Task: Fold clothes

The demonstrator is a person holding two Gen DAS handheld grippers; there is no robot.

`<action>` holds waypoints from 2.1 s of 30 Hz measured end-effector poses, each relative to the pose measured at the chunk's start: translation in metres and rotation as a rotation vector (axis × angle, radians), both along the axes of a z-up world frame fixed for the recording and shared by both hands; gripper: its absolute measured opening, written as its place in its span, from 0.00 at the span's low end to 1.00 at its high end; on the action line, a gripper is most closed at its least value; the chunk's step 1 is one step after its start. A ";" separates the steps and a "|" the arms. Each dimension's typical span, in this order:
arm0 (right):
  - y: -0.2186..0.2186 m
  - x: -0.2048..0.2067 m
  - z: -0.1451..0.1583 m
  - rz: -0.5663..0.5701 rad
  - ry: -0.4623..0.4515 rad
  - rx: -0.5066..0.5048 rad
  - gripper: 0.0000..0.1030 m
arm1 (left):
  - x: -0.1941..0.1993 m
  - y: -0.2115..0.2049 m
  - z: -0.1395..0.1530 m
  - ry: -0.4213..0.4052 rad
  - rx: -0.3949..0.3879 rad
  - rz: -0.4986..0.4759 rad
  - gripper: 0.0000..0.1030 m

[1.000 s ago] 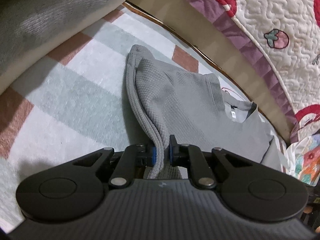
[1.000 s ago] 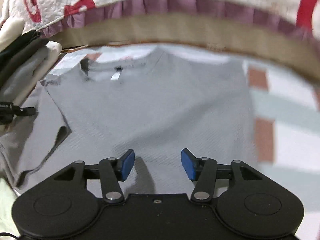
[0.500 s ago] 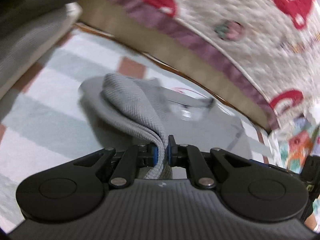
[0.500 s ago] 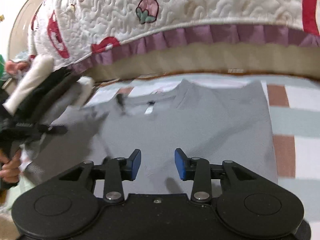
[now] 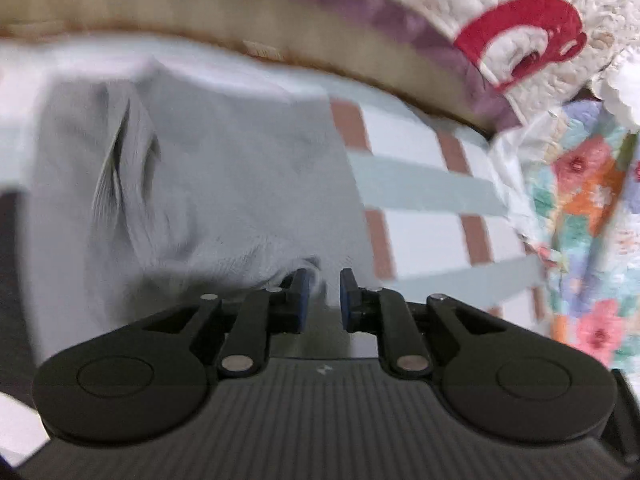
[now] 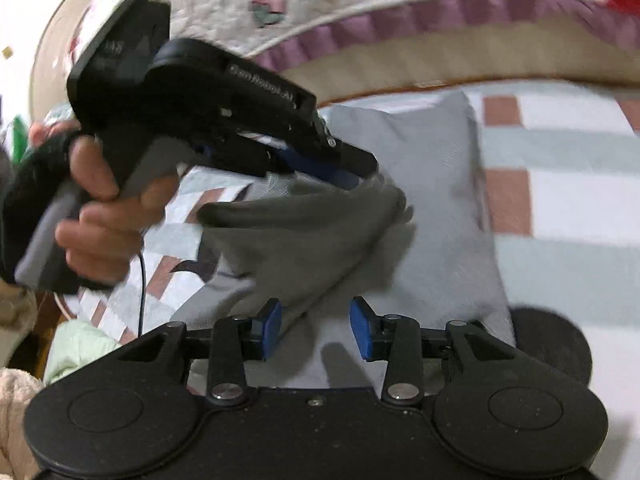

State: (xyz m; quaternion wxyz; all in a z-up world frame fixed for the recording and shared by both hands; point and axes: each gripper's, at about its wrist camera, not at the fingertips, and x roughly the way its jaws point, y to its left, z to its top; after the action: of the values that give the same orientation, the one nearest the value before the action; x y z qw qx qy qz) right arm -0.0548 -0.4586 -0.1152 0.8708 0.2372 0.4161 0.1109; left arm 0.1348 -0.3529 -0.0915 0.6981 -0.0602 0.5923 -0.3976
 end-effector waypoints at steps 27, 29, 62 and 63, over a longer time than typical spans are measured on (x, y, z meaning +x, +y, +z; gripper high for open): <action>-0.018 0.062 -0.011 -0.424 0.336 0.349 0.63 | -0.034 0.167 -0.015 -0.438 -0.200 -0.150 0.73; -0.023 0.061 -0.024 -0.440 0.343 0.410 0.63 | -0.025 0.156 -0.027 -0.374 -0.156 -0.135 0.76; -0.012 0.042 -0.013 -0.187 0.251 0.067 0.15 | -0.090 0.087 -0.029 -0.205 -0.268 -0.350 0.11; -0.009 0.038 -0.002 -0.166 0.191 0.054 0.15 | -0.092 0.091 -0.017 -0.254 -0.259 -0.406 0.15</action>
State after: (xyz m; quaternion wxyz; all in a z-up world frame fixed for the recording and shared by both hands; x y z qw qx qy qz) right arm -0.0164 -0.4678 -0.1176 0.8268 0.3033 0.4729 0.0266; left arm 0.0425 -0.2621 -0.1089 0.6592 0.0216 0.4444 -0.6063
